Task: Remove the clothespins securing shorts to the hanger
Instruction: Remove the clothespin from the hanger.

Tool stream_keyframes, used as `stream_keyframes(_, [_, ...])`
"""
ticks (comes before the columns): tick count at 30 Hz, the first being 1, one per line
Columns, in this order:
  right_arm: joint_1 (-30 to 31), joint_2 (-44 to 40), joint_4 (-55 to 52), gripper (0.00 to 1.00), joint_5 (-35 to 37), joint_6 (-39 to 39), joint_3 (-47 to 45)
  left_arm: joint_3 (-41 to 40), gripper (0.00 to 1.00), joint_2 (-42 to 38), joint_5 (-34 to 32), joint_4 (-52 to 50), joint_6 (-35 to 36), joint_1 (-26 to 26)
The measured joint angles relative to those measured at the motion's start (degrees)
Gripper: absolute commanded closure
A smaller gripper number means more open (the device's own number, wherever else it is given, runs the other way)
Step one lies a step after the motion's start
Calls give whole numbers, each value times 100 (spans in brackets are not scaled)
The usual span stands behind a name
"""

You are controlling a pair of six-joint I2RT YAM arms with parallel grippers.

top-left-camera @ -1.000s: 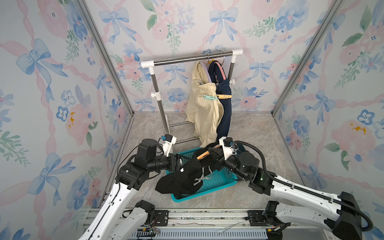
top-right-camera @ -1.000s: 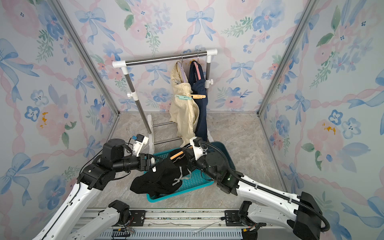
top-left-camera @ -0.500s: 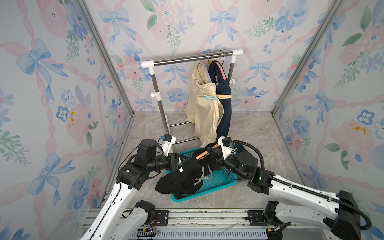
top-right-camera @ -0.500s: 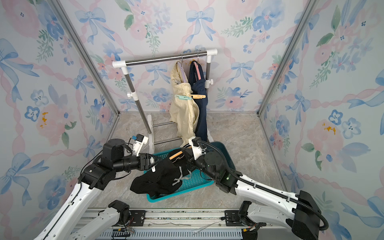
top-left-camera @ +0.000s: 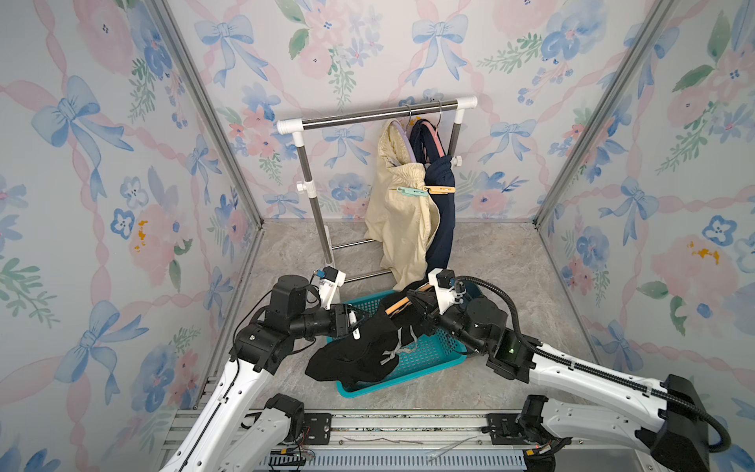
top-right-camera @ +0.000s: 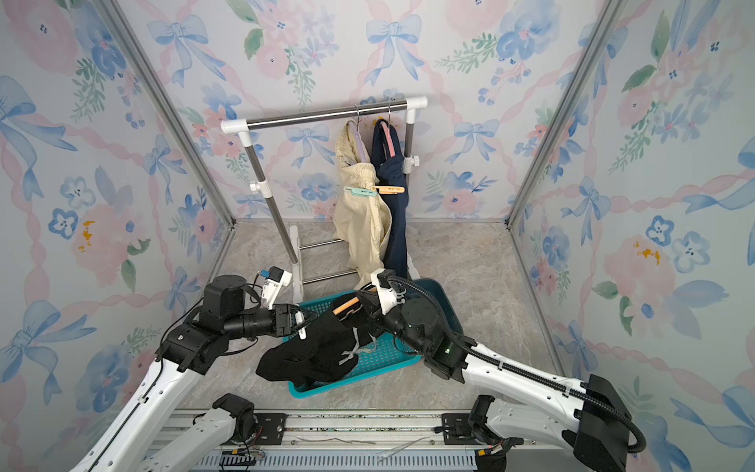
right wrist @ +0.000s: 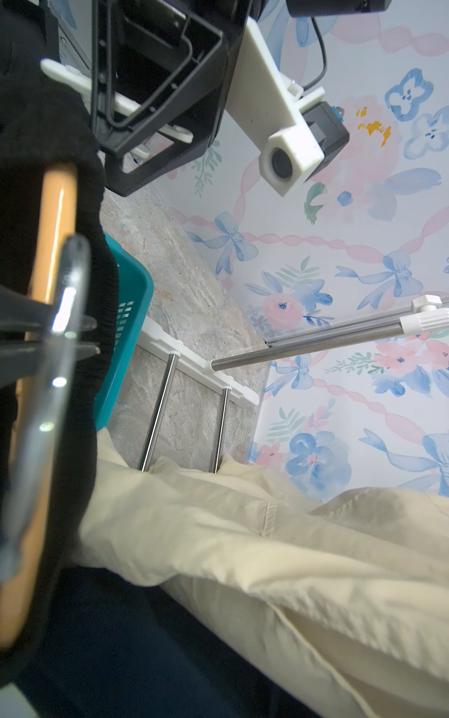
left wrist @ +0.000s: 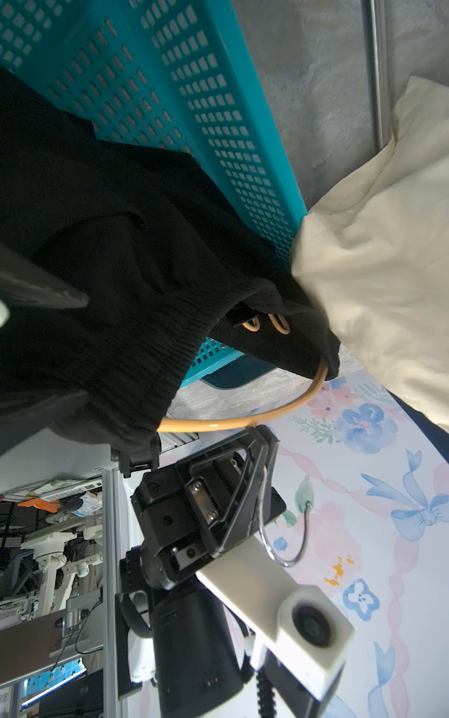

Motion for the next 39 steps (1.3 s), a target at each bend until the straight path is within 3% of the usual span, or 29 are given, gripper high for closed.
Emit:
stream_keyframes(10, [0,0,-9,100,-2,-2,0,0,100,0,-2,39,-37,17])
stream_keyframes(26, [-4,-2,-122,100,-173,-103,0,199,100,63,-400,37,-181,59])
stream_keyframes(39, [52,240,-754,99,131,-28,448,664,100,105,-1491,37,101,59])
